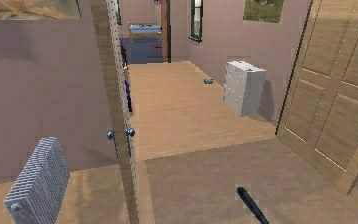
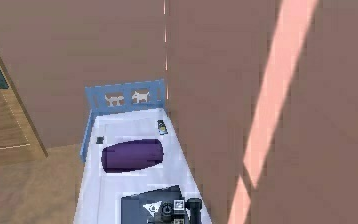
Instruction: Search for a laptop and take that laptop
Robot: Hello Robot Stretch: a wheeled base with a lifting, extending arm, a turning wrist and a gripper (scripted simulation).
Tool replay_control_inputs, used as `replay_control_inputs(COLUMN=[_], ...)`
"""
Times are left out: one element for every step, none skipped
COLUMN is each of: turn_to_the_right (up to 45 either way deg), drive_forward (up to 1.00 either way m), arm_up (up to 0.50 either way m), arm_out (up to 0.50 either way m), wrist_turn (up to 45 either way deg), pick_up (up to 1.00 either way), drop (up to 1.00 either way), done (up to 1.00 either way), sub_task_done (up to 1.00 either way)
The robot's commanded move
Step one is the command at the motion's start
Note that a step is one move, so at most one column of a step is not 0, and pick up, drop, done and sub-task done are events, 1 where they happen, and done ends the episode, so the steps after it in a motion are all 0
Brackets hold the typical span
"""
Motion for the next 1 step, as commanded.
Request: replay_control_inputs(turn_to_the_right=[0.0], drive_forward=[0.0], arm_up=[0.0], arm_out=[0.0], wrist_turn=[45.0], pick_up=[0.0], drop=[0.0], done=[0.0], sub_task_done=[0.0])
